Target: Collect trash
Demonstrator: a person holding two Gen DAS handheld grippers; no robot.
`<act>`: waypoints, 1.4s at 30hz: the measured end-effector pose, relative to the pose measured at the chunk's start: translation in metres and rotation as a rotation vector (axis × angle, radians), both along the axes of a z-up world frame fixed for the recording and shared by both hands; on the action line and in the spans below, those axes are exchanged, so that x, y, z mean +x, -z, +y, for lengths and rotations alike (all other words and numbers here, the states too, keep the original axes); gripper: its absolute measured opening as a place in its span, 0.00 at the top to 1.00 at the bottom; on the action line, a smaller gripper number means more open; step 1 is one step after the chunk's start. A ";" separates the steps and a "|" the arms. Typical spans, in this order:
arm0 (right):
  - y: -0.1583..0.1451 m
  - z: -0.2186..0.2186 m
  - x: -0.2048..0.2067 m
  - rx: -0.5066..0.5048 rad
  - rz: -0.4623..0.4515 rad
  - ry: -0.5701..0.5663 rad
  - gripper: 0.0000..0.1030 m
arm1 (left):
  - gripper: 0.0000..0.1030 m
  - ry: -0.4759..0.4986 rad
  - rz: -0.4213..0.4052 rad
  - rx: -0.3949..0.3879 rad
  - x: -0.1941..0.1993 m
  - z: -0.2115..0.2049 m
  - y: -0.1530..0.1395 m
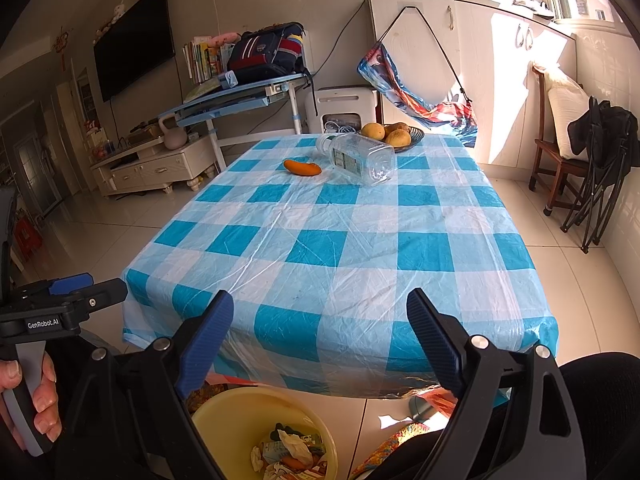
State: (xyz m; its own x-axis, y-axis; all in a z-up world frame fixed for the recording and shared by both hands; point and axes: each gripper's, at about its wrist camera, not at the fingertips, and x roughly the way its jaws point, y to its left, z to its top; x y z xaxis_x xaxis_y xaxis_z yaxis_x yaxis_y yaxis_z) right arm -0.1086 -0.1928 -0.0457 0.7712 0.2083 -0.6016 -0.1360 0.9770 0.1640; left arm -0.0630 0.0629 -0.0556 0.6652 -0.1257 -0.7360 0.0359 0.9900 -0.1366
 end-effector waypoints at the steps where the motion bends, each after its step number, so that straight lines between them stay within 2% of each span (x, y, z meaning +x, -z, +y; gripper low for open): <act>1: 0.000 0.000 0.000 0.000 -0.001 0.000 0.18 | 0.07 0.000 0.000 0.000 0.000 0.000 0.000; 42: -0.002 -0.003 0.002 0.000 -0.004 0.006 0.18 | 0.07 0.001 0.005 0.005 0.001 0.000 0.000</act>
